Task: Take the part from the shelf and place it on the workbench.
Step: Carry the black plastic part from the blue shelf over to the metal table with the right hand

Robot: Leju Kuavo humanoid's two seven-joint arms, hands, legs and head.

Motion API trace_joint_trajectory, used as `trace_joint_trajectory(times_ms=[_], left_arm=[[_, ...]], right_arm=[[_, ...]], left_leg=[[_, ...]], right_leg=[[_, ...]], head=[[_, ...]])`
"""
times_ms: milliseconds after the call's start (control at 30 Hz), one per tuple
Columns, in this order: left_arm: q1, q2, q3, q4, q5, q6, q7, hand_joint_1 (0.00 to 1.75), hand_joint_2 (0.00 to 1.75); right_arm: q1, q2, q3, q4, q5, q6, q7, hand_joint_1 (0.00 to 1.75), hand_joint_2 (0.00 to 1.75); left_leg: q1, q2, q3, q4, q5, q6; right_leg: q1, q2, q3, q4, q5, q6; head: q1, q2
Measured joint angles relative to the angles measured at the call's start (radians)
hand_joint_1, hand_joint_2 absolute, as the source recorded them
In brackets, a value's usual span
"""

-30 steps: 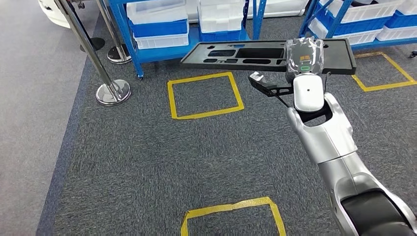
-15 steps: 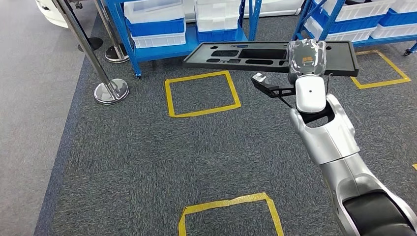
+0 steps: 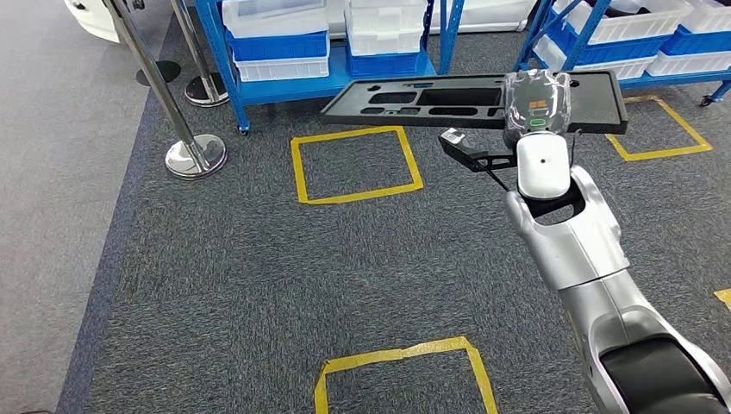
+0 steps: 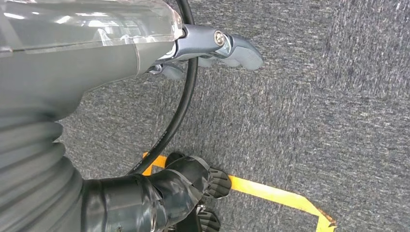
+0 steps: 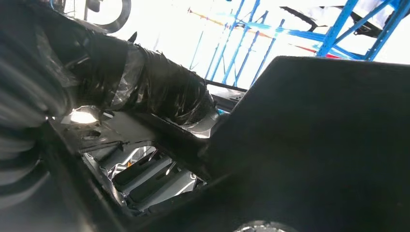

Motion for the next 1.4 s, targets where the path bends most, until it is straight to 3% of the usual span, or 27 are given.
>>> trace_joint_trajectory(times_ms=[100,133,167,267,300,333,367,433,500,567,633,667,733,767,800,833,867,900,967,1033,1100,1167,1233,1300,1333,1367,1400], left_arm=[[0.000,0.000,0.001,0.000,-0.001,0.000,0.000,0.00,1.75],[-0.001,0.000,0.001,0.000,-0.002,0.000,0.000,0.00,1.75],[-0.001,0.000,0.003,0.000,-0.003,0.001,0.000,0.00,1.75],[-0.002,-0.001,0.008,0.000,-0.008,0.006,0.002,0.00,1.75],[-0.002,-0.001,0.010,0.000,-0.009,0.006,0.002,0.00,1.75],[-0.002,-0.001,0.011,0.000,-0.010,0.006,0.002,0.00,1.75],[-0.003,-0.001,0.011,0.000,-0.011,0.006,0.002,0.00,1.75],[-0.003,0.001,0.012,-0.001,-0.012,0.006,0.002,0.00,1.75],[-0.005,0.004,0.012,-0.002,-0.014,0.006,0.002,0.00,1.75],[-0.007,0.003,0.012,-0.002,-0.016,0.005,0.001,0.00,1.75],[-0.007,0.001,0.012,-0.002,-0.016,0.005,0.001,0.00,1.75],[-0.007,0.000,0.012,-0.002,-0.016,0.005,0.001,0.00,1.75],[-0.005,-0.001,0.012,-0.002,-0.017,0.005,0.000,0.00,1.75],[-0.005,-0.001,0.012,-0.002,-0.017,0.005,0.000,0.00,1.75],[-0.004,-0.001,0.012,-0.002,-0.018,0.005,0.000,0.00,1.75],[-0.004,-0.001,0.012,-0.002,-0.018,0.005,-0.001,0.00,1.75],[-0.004,-0.001,0.013,-0.002,-0.019,0.005,-0.001,0.00,1.75],[-0.004,-0.001,0.013,-0.002,-0.020,0.006,-0.002,0.00,1.75],[-0.005,0.002,0.013,-0.003,-0.022,0.007,-0.004,0.00,1.75],[-0.007,0.005,0.013,-0.003,-0.025,0.007,-0.006,0.00,1.75],[-0.009,0.005,0.013,-0.003,-0.027,0.008,-0.007,0.00,1.75],[-0.009,0.005,0.013,-0.003,-0.029,0.008,-0.008,0.00,1.75],[-0.007,0.005,0.013,-0.003,-0.030,0.008,-0.009,0.00,1.75],[-0.005,0.005,0.013,-0.003,-0.030,0.008,-0.009,0.00,1.75],[-0.005,0.004,0.013,-0.003,-0.030,0.007,-0.009,0.00,1.75],[-0.006,0.004,0.013,-0.003,-0.030,0.007,-0.009,0.00,1.75],[-0.006,0.003,0.013,-0.003,-0.030,0.007,-0.009,0.00,1.75]], right_arm=[[0.000,0.000,-0.002,0.000,0.000,0.000,0.001,1.75,1.75],[0.000,-0.001,-0.005,0.000,-0.001,0.001,0.001,1.75,1.75],[-0.001,-0.008,-0.014,0.000,-0.002,0.001,0.001,1.75,1.75],[0.004,-0.037,-0.038,0.000,-0.003,0.003,0.001,1.75,1.75],[0.007,-0.043,-0.040,0.000,-0.003,0.003,0.000,1.75,1.75],[0.009,-0.047,-0.042,0.000,-0.003,0.003,0.000,1.75,1.75],[0.010,-0.049,-0.044,0.000,-0.003,0.003,0.000,1.75,1.75],[0.010,-0.053,-0.048,-0.001,-0.003,0.003,0.000,1.75,1.75],[0.012,-0.055,-0.052,-0.002,-0.003,0.003,0.001,1.75,1.75],[0.013,-0.057,-0.056,-0.004,-0.003,0.003,0.001,1.75,1.75],[0.014,-0.059,-0.059,-0.006,-0.003,0.003,0.001,1.75,1.75],[0.013,-0.059,-0.059,-0.007,-0.003,0.003,0.001,1.75,1.75],[0.014,-0.059,-0.060,-0.009,-0.003,0.003,0.001,1.75,1.75],[0.015,-0.059,-0.060,-0.009,-0.003,0.003,0.001,1.75,1.75],[0.016,-0.059,-0.060,-0.009,-0.003,0.003,0.001,1.75,1.75],[0.017,-0.059,-0.060,-0.009,-0.003,0.003,0.002,1.75,1.75],[0.018,-0.059,-0.061,-0.009,-0.003,0.003,0.002,1.75,1.75],[0.018,-0.060,-0.061,-0.010,-0.003,0.003,0.002,1.75,1.75],[0.017,-0.060,-0.062,-0.014,-0.003,0.004,0.002,1.75,1.75],[0.018,-0.062,-0.063,-0.016,-0.003,0.004,0.003,1.75,1.75],[0.021,-0.067,-0.067,-0.017,-0.003,0.004,0.004,1.75,1.75],[0.020,-0.075,-0.072,-0.019,-0.003,0.004,0.004,1.75,1.75],[0.017,-0.079,-0.074,-0.022,-0.002,0.005,0.004,1.75,1.75],[0.019,-0.080,-0.074,-0.023,-0.002,0.006,0.005,1.75,1.75],[0.020,-0.080,-0.074,-0.023,-0.002,0.006,0.005,1.75,1.75],[0.021,-0.081,-0.074,-0.023,-0.002,0.006,0.005,1.75,1.75],[0.020,-0.081,-0.074,-0.023,-0.002,0.007,0.005,1.75,1.75]], left_leg=[[0.000,0.000,-0.002,0.001,0.000,0.002],[-0.003,0.000,-0.003,0.005,0.000,0.006],[-0.001,0.007,-0.001,-0.003,0.006,0.018],[0.006,0.040,0.004,-0.025,0.020,0.046],[0.006,0.048,0.003,-0.021,0.018,0.045],[0.006,0.056,0.001,-0.016,0.014,0.042],[0.007,0.063,0.000,-0.007,0.008,0.037],[0.004,0.076,-0.006,0.018,-0.008,0.023],[-0.001,0.088,-0.013,0.036,-0.019,0.011],[-0.001,0.102,-0.014,0.041,-0.023,0.004],[0.007,0.086,-0.023,0.066,-0.046,-0.005],[0.010,0.063,-0.039,0.106,-0.075,-0.010],[0.015,0.021,-0.094,0.237,-0.148,-0.017],[0.015,0.015,-0.122,0.300,-0.172,-0.017],[0.015,0.013,-0.136,0.333,-0.177,-0.014],[0.015,0.011,-0.135,0.330,-0.163,-0.010],[0.013,0.005,-0.112,0.282,-0.130,-0.002],[0.011,-0.011,-0.077,0.210,-0.089,0.007],[0.007,-0.056,-0.016,0.084,-0.035,0.024],[0.004,-0.074,0.001,0.047,-0.028,0.031],[0.003,-0.053,0.011,0.018,-0.019,0.033],[0.006,-0.030,0.024,-0.018,-0.004,0.037],[0.008,-0.009,0.026,-0.028,0.002,0.039],[0.007,0.015,0.021,-0.020,-0.002,0.039],[0.007,0.026,0.019,-0.014,-0.005,0.037],[0.007,0.036,0.016,-0.007,-0.008,0.036],[0.008,0.045,0.014,0.001,-0.013,0.033]], right_leg=[[0.000,0.000,-0.001,0.000,0.001,0.002],[-0.003,0.001,-0.001,-0.003,0.004,0.007],[-0.005,0.002,-0.017,0.028,-0.016,0.016],[-0.009,0.003,-0.123,0.249,-0.120,0.039],[-0.012,0.002,-0.140,0.281,-0.123,0.041],[-0.015,-0.002,-0.128,0.258,-0.101,0.043],[-0.019,-0.012,-0.098,0.200,-0.067,0.046],[-0.021,-0.051,-0.039,0.083,-0.025,0.046],[-0.016,-0.066,-0.026,0.048,-0.023,0.035],[-0.014,-0.044,-0.032,0.051,-0.019,0.022],[-0.015,-0.025,-0.034,0.048,-0.014,0.010],[-0.016,-0.015,-0.035,0.046,-0.011,0.005],[-0.014,0.006,-0.039,0.046,-0.007,-0.001],[-0.012,0.018,-0.041,0.046,-0.006,-0.003],[-0.009,0.031,-0.043,0.046,-0.005,-0.005],[-0.007,0.043,-0.043,0.047,-0.004,-0.006],[-0.005,0.057,-0.042,0.047,-0.004,-0.006],[-0.005,0.068,-0.040,0.047,-0.004,-0.006],[-0.009,0.089,-0.040,0.045,0.000,-0.001],[-0.017,0.108,-0.046,0.040,0.008,0.012],[-0.021,0.118,-0.049,0.031,0.016,0.026],[-0.015,0.076,-0.065,0.059,-0.008,0.032],[-0.010,0.021,-0.114,0.166,-0.072,0.034],[-0.013,0.006,-0.161,0.275,-0.114,0.040],[-0.014,0.002,-0.162,0.284,-0.109,0.043],[-0.015,-0.002,-0.141,0.252,-0.088,0.045],[-0.015,-0.010,-0.103,0.188,-0.057,0.045]], head=[[0.000,0.000],[0.000,0.000],[0.000,0.000],[0.000,0.000],[0.000,0.000],[0.000,0.000],[0.000,0.000],[0.000,0.000],[-0.001,0.000],[-0.001,0.000],[-0.001,0.000],[-0.001,0.000],[-0.001,0.000],[-0.001,0.000],[-0.001,0.000],[-0.001,0.000],[-0.001,0.000],[-0.001,0.000],[-0.001,0.000],[-0.001,0.000],[-0.001,0.000],[0.000,0.000],[0.000,0.000],[0.000,0.000],[0.000,0.000],[0.000,0.000],[0.000,0.000]])
